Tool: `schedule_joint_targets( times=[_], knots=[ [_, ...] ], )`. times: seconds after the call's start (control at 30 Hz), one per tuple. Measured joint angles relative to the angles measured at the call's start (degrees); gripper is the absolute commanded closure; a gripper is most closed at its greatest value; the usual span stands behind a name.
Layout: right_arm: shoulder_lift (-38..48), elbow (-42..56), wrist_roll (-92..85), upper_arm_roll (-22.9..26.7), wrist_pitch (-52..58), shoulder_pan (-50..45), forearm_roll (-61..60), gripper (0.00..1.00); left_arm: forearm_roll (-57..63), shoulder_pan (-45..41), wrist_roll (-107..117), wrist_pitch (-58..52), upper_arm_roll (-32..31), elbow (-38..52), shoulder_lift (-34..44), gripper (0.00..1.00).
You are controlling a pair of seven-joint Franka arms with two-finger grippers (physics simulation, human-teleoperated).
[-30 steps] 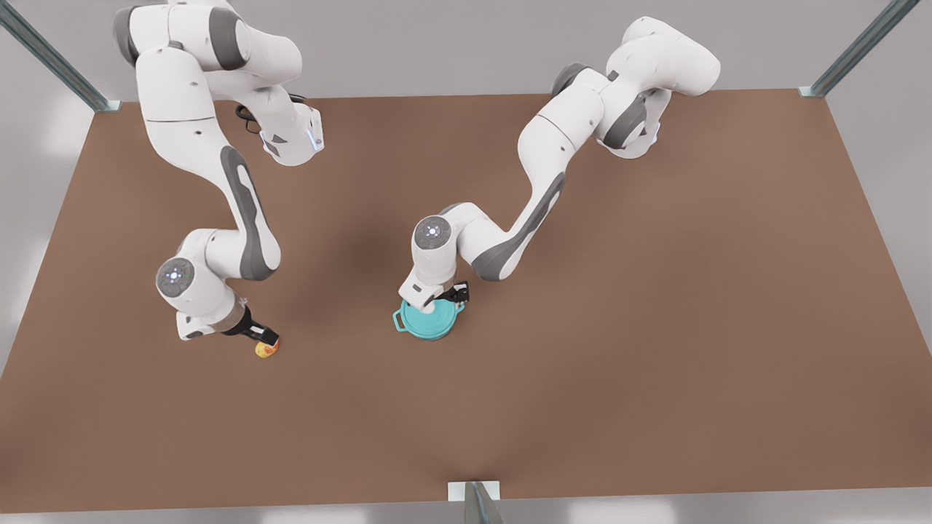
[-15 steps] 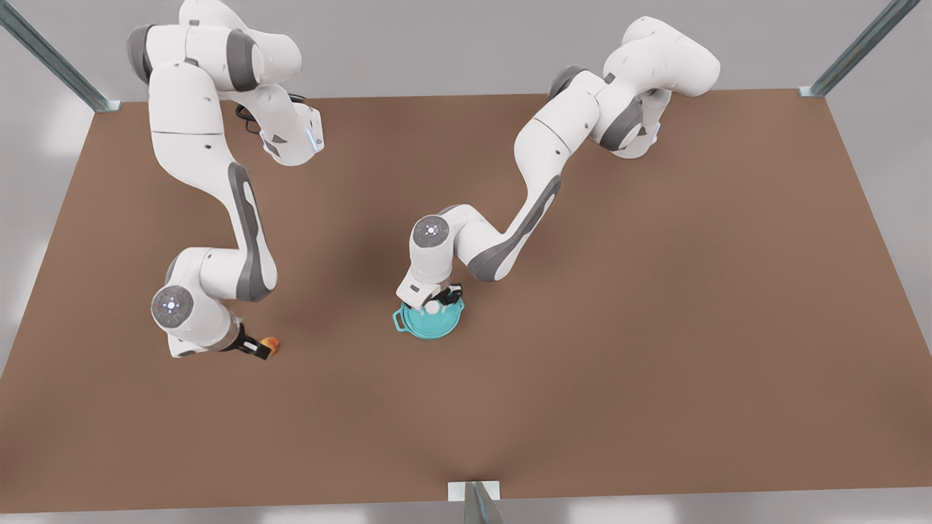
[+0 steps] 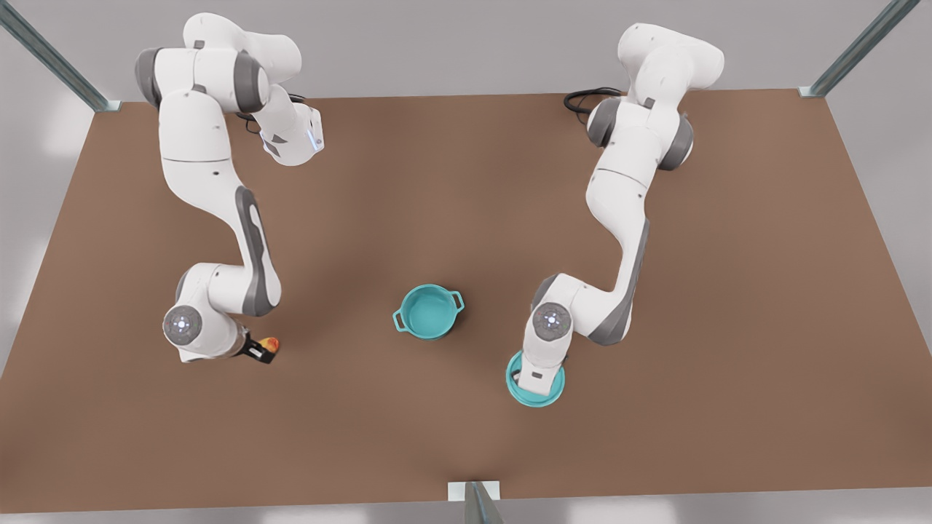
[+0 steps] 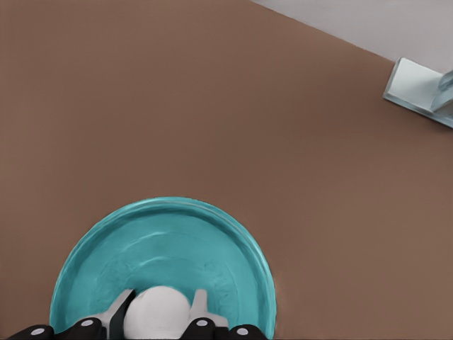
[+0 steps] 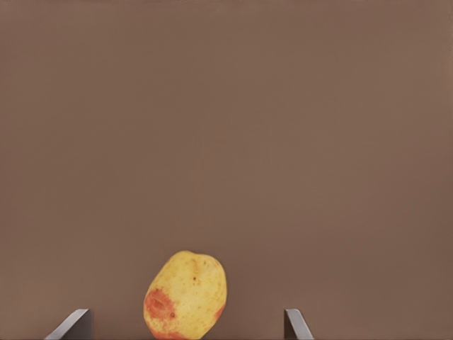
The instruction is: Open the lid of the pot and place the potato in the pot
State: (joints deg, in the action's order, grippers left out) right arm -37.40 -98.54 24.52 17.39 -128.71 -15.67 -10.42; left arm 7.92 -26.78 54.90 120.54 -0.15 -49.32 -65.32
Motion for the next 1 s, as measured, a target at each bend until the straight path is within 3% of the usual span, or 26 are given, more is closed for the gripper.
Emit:
schedule_joint_targets(
  times=[0.03,0.07,0.2,0.3,0.37,0.43,0.57,0.93,0.97,1.0],
  knots=[
    [-0.02,-0.36,0.06,-0.12,-0.40,0.20,-0.14,0.00,0.04,0.22,-0.90,0.84,0.16,-0.02,-0.58,0.48],
    [-0.05,-0.78,0.07,-0.30,-0.77,0.44,-0.25,0.00,0.00,0.32,-1.85,1.53,0.30,-0.03,-0.85,0.00],
    [-0.63,-1.68,0.04,-2.23,-2.25,2.19,-0.67,0.00,-0.36,1.24,-6.34,-0.34,0.20,0.06,1.99,0.00],
    [-0.99,-1.89,0.02,-2.80,-2.99,2.18,-0.92,0.00,-6.50,16.66,-13.50,-13.78,-0.74,-4.03,18.16,0.00],
    [-1.12,-2.38,0.02,-3.13,-3.53,2.14,-1.00,0.00,-9.39,20.55,-17.94,-17.07,0.16,-31.32,43.57,0.00],
    [-1.37,-2.51,0.01,-3.22,-3.93,2.19,-1.04,0.00,-10.47,21.81,-22.10,-18.42,0.53,-42.42,53.42,0.00],
    [-1.58,-2.92,0.01,-3.43,-4.64,2.15,-1.13,0.00,-11.04,22.41,-29.43,-21.09,0.67,-45.87,56.85,0.00],
    [-2.43,-3.47,0.27,-3.94,-6.64,2.03,-1.78,0.00,-11.35,21.66,-42.65,-23.00,0.33,-45.70,56.96,0.00],
    [-2.45,-3.58,0.29,-3.94,-6.76,2.04,-1.87,0.01,-11.34,21.71,-43.49,-23.03,0.33,-45.70,56.97,0.00],
    [-2.46,-3.64,0.31,-3.95,-6.87,2.02,-1.95,0.09,-11.33,21.73,-44.29,-23.06,0.33,-45.71,56.99,0.00]
  ],
)
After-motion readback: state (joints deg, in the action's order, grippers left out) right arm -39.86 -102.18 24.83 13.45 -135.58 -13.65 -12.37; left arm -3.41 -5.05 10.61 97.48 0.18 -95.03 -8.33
